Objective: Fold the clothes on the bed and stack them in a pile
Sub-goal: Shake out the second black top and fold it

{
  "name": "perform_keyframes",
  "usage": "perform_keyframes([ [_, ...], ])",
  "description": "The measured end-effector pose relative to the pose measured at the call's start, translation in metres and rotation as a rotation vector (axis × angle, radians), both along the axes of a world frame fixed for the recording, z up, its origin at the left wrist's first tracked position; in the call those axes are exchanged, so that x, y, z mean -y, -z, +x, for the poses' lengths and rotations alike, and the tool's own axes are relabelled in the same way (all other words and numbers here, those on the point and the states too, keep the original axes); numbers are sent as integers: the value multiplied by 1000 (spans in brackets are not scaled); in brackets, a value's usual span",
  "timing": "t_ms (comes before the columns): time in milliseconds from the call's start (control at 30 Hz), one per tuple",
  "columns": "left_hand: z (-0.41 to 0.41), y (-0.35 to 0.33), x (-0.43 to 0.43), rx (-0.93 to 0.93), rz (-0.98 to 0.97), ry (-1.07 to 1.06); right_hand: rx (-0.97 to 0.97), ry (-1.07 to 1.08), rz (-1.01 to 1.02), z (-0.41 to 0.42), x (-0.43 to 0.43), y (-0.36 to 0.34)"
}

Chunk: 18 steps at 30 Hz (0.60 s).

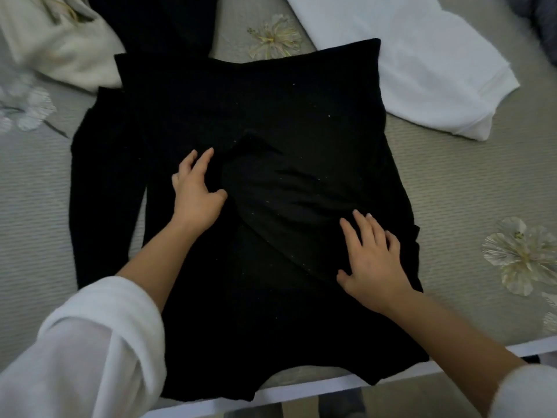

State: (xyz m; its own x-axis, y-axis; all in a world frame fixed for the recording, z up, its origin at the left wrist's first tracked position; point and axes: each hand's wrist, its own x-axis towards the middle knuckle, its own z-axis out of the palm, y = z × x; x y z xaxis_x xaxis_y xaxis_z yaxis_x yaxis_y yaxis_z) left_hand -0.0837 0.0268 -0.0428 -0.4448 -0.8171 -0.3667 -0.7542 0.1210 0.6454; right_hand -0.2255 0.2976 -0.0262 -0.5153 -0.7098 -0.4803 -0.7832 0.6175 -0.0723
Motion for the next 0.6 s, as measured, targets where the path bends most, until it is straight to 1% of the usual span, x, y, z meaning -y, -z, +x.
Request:
perform_keyframes([
  [67,14,-9,3,-27,-54,-66,51,-61,-59,14,26,3],
  [133,38,-18,6,-27,-144,-110,99,-69,-70,29,59,9],
  [233,88,-24,17,89,-261,-187,152,-75,-96,48,105,17],
  [300,120,-23,28,161,-250,-312,192,-59,-63,58,127,21],
  [400,157,-18,43,229,-115,-541,190,-66,106,69,141,23],
  [467,170,-14,50,183,-40,-617,174,-86,184,72,145,19],
  [533,174,-12,55,19,14,-622,163,-90,238,72,150,13],
  [600,171,-14,61,-132,125,-618,135,-102,289,73,157,9],
])
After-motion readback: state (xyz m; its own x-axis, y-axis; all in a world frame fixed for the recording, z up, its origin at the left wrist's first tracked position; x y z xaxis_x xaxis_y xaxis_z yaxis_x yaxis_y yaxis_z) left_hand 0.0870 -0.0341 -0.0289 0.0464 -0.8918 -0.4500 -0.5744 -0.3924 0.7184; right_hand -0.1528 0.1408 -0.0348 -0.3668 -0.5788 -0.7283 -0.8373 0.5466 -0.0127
